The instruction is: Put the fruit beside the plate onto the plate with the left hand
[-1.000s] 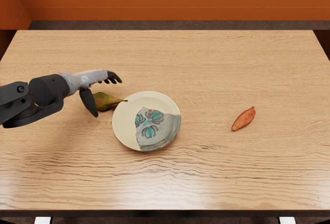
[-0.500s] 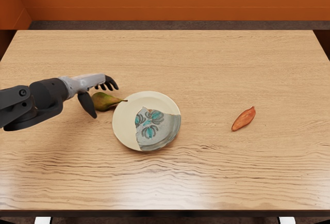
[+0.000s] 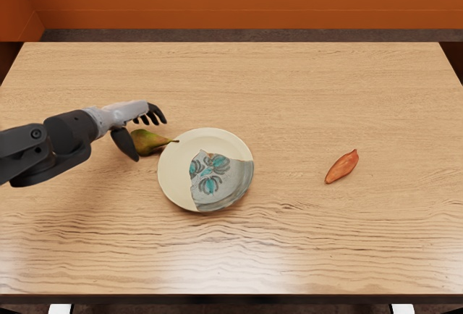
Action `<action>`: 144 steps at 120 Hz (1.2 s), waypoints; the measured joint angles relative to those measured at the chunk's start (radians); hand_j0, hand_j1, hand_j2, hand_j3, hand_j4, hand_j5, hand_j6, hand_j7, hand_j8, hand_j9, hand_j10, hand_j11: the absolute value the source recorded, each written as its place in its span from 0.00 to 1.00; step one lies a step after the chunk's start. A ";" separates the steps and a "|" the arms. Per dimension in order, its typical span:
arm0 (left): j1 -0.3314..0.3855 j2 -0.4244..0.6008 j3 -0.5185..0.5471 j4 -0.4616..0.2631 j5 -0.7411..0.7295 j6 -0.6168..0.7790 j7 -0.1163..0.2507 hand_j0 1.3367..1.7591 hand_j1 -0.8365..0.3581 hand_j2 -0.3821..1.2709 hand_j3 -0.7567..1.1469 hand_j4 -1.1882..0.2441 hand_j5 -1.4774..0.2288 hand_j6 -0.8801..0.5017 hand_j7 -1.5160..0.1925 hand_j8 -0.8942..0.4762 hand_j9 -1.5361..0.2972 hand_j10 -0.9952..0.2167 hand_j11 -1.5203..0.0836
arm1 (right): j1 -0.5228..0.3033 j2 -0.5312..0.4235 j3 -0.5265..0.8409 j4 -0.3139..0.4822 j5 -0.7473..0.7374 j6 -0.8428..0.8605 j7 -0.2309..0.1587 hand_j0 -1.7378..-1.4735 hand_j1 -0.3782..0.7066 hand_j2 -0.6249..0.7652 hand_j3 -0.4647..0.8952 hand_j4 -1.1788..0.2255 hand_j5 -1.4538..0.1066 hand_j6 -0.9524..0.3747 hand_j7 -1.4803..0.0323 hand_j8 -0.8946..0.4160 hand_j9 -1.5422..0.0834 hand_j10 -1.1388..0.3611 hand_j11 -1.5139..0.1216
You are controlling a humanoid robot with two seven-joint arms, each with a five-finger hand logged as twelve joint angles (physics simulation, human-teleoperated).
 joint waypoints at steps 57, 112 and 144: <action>0.001 -0.014 0.026 0.001 0.000 0.021 0.000 0.76 0.62 0.28 0.40 0.57 0.58 0.36 0.60 0.38 0.57 0.51 0.64 | 0.000 0.000 0.000 -0.003 0.000 0.000 0.000 0.30 0.03 0.45 0.34 0.84 0.93 0.72 0.98 0.68 0.95 0.76 0.93; 0.009 -0.013 0.032 0.001 0.000 0.022 0.002 0.76 0.55 0.29 0.40 0.52 0.53 0.31 0.55 0.33 0.52 0.45 0.59 | -0.002 0.000 0.000 -0.003 0.000 0.000 0.000 0.30 0.03 0.45 0.34 0.84 0.93 0.72 0.98 0.68 0.95 0.76 0.93; 0.009 -0.014 0.036 0.002 0.001 0.021 0.004 0.76 0.46 0.34 0.40 0.43 0.44 0.24 0.46 0.33 0.44 0.39 0.49 | -0.005 0.000 0.000 -0.003 0.000 0.000 0.000 0.30 0.03 0.45 0.34 0.84 0.93 0.72 0.98 0.68 0.95 0.76 0.93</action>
